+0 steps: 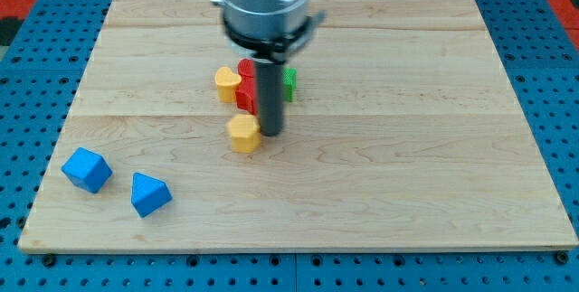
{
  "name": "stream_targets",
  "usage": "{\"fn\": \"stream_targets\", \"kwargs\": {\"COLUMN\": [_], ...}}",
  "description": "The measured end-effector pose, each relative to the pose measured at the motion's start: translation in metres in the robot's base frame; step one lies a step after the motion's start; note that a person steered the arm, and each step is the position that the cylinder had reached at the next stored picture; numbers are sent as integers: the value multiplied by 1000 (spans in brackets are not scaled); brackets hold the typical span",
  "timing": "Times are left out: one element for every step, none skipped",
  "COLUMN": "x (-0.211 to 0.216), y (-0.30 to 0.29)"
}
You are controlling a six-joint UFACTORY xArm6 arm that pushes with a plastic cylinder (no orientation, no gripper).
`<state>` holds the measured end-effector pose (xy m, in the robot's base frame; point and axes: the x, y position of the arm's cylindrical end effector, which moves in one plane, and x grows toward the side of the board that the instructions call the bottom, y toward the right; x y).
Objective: Move the yellow hexagon diagonal to the top left of the yellow heart
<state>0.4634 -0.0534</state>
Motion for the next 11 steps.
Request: {"fn": "stream_targets", "kwargs": {"x": [-4, 31, 49, 19, -14, 8, 23, 10, -13, -23, -40], "y": [-66, -33, -43, -99, -145, -119, -153, -209, -182, -154, -143]}}
